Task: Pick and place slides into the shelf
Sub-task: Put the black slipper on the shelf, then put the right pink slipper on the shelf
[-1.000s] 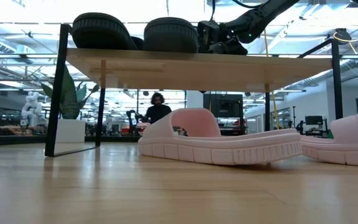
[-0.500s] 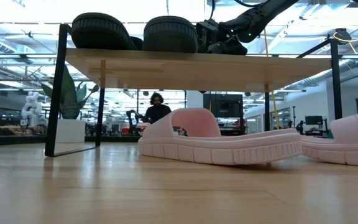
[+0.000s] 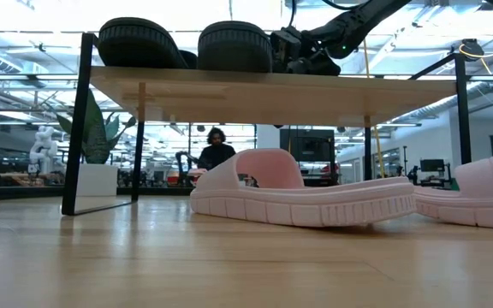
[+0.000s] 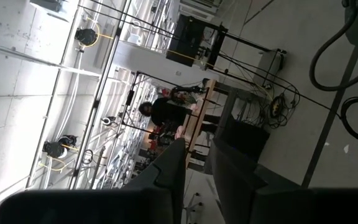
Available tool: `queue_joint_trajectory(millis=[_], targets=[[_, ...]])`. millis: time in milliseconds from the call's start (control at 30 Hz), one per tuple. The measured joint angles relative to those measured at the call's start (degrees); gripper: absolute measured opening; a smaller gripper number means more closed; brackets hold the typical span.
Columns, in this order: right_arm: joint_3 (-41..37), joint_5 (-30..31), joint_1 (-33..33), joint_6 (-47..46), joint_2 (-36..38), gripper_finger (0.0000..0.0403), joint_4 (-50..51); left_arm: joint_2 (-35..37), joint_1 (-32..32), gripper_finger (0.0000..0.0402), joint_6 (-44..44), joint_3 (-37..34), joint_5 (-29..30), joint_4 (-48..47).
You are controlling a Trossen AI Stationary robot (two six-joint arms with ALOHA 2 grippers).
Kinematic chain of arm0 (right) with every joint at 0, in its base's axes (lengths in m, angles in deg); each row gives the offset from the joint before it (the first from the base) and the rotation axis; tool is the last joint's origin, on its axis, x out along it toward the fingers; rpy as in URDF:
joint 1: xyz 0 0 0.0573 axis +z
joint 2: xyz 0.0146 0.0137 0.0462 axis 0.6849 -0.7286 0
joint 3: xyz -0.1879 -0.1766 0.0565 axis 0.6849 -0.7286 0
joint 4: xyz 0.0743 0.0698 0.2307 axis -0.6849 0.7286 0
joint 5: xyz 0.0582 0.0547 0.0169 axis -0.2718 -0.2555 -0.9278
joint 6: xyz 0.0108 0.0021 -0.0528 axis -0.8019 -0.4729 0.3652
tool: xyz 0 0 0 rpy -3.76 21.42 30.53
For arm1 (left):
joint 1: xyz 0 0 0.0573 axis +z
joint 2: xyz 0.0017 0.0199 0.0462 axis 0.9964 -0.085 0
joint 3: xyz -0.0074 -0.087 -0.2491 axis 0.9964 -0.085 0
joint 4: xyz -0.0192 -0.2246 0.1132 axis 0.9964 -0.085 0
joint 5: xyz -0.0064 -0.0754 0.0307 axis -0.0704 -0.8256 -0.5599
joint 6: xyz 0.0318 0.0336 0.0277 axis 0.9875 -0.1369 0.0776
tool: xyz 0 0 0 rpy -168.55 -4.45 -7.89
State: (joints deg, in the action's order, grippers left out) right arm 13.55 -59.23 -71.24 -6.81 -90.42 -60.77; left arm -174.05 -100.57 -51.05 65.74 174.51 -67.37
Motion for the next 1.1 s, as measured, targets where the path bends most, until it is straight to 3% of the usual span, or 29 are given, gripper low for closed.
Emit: queue_joint_trajectory(millis=[300,633,900,1100], targets=[[0.0,4.6,0.0,0.5,0.0,0.0182,0.0,0.0,0.0,0.0081,-0.2,0.0,0.0,0.0],[0.0,5.4,-2.6,-2.4,0.3,0.0208,-5.0,0.0,0.0,0.0081,-1.4,0.0,0.0,0.0],[0.0,-2.6,-4.7,-5.3,2.9,0.0208,-5.5,0.0,0.0,0.0081,-1.6,0.0,-0.9,0.0],[0.0,-7.4,-4.6,-6.1,9.5,0.0208,-3.8,0.0,0.0,0.0081,-1.8,0.0,-4.8,0.0]])
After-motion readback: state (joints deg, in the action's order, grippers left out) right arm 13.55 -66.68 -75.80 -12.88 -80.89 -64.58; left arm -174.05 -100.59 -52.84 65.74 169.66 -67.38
